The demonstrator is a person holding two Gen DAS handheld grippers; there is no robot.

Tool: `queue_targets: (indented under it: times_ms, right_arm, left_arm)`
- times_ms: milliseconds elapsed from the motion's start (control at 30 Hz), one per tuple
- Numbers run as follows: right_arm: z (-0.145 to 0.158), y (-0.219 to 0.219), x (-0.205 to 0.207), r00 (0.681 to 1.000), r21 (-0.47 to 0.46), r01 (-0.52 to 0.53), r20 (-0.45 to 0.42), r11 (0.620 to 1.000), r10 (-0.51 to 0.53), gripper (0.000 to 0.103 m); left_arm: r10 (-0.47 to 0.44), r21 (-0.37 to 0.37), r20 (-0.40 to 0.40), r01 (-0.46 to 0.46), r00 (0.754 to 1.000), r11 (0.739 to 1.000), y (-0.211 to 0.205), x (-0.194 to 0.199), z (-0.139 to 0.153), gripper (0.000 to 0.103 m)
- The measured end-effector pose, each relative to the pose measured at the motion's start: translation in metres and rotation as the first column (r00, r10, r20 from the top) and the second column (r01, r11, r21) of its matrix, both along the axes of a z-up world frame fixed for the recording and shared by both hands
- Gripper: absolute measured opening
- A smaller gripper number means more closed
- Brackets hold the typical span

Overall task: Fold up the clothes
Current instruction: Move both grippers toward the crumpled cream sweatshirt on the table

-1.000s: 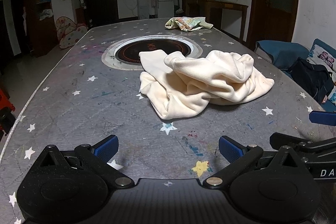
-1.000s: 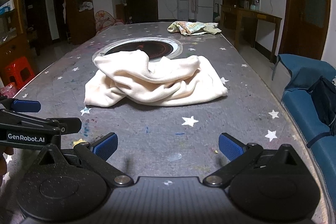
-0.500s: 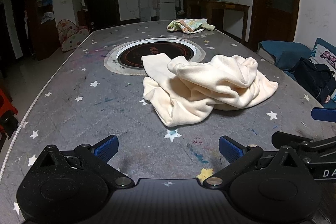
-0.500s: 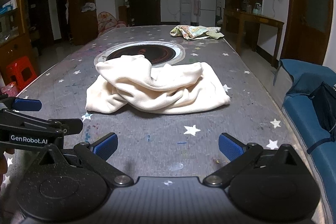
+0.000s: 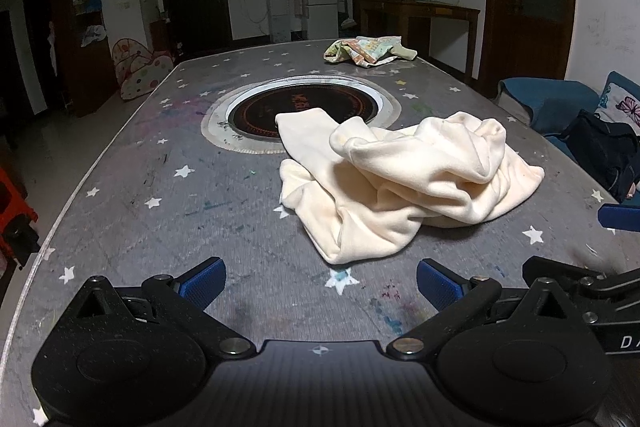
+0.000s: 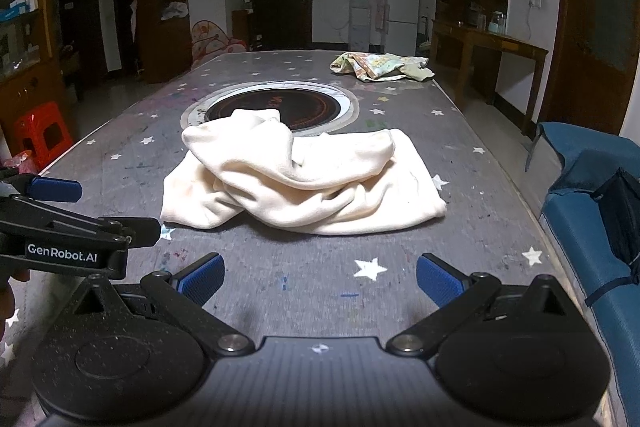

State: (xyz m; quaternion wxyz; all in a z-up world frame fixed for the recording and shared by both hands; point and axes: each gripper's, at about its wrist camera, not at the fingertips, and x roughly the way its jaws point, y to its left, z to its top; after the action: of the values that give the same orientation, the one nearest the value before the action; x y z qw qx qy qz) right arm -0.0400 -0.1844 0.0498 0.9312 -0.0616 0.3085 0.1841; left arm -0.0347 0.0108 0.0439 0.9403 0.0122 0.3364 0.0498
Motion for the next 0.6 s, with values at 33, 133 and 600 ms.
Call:
queue_targets:
  times_ms: [33,133,600]
  right_arm:
    - [0.0,0.0,0.002,1.0,0.001,0.0,0.0,1.0,0.0,0.103]
    - [0.001,0.001,0.006,1.0,0.001,-0.003,0.002,1.0,0.003,0.103]
    - [0.004,0.005,0.023,1.0,0.004,-0.017,0.009,1.0,0.017,0.103]
  left_arm:
    - [-0.001,0.001,0.0,0.001,1.0,1.0,0.0,0.002,0.0,0.103]
    - [-0.001,0.002,-0.002,0.001,1.0,1.0,0.001,0.006,0.0,0.103]
    - [0.003,0.003,-0.016,-0.003,1.0,1.0,0.003,0.019,0.0,0.103]
